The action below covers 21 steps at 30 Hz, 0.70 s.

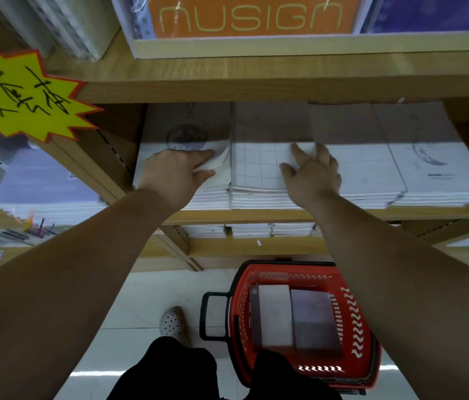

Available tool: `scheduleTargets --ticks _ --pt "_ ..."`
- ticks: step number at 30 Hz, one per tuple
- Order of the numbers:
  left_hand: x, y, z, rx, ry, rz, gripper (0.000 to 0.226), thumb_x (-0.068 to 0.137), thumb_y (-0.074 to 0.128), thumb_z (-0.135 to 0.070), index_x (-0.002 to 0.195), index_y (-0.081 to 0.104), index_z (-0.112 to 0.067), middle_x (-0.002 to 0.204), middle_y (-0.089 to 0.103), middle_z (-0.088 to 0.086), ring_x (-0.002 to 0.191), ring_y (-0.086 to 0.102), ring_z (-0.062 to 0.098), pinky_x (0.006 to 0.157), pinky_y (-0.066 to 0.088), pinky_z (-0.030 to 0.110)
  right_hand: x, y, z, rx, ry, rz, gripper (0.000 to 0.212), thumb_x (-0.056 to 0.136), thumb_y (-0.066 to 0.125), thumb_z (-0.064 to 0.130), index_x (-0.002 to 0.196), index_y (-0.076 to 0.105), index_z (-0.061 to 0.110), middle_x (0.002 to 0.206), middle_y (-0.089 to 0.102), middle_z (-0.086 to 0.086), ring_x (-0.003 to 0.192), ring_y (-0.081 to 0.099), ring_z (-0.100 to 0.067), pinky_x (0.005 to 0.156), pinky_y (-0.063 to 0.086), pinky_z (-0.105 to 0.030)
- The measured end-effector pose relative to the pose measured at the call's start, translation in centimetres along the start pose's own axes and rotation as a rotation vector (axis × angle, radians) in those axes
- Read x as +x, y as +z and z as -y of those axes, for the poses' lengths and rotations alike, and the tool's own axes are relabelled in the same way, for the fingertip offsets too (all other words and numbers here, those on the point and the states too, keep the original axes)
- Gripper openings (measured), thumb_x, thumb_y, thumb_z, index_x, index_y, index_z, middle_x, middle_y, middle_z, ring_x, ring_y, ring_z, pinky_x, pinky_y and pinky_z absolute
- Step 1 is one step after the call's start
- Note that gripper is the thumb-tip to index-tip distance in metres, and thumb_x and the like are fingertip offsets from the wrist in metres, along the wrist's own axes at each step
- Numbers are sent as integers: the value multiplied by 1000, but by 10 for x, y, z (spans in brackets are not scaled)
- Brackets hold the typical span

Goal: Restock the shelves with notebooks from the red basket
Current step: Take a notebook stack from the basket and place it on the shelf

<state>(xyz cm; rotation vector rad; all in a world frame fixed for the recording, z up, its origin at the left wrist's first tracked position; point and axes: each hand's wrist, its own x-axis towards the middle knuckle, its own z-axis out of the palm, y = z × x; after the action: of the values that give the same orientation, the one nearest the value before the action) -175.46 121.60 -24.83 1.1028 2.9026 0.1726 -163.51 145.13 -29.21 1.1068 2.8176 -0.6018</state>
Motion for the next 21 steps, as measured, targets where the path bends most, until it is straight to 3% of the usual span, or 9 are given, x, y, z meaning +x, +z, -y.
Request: scheduleTargets --ticks 2,4,6,9,12,18,21 --pt "-1 8 5 16 4 25 54 95 54 -60 145 50 -40 142 61 -1 127 57 28 96 52 41 -4 7 7 -103 9 45 68 101 28 65 161 9 38 170 -11 -11 156 -7 -38 122 6 -58" --pt "-2 19 6 37 -21 43 62 92 56 -62 148 45 -39 158 42 1 144 39 28 115 36 49 -7 11 15 -208 -6 38 68 102 19 64 161 0 36 169 -18 -10 154 -20 -38 119 -9 -63" --pt "-4 28 6 64 -57 72 75 93 50 -66 157 26 -36 168 16 11 154 12 33 121 10 58 -8 14 23 -253 -71 68 63 104 13 59 161 -4 38 170 -19 -5 153 -24 -36 118 -13 -66" --pt "-7 36 9 209 -49 142 84 98 31 -67 161 -5 -27 168 -5 16 155 -6 36 122 1 61 -7 15 30 -240 -89 151 62 104 11 59 159 -9 43 169 -22 4 153 -25 -33 120 -10 -65" --pt "-9 32 9 211 -26 154 77 103 31 -57 161 -8 -26 169 -6 14 155 -5 35 123 7 58 -7 14 31 -245 -83 152 62 103 12 61 159 -9 44 169 -21 5 154 -24 -33 121 -7 -64" --pt "-17 26 10 240 8 156 68 105 38 -45 161 3 -27 169 8 15 154 13 35 122 18 55 -8 13 32 -245 -75 171 62 103 14 63 159 -7 46 169 -20 6 154 -23 -32 121 -8 -64" --pt "-26 18 9 187 35 92 60 106 42 -37 160 20 -24 163 30 16 146 35 36 113 34 51 -3 5 27 -143 -85 199 61 103 19 63 160 5 45 170 -14 7 155 -22 -29 120 -10 -62"
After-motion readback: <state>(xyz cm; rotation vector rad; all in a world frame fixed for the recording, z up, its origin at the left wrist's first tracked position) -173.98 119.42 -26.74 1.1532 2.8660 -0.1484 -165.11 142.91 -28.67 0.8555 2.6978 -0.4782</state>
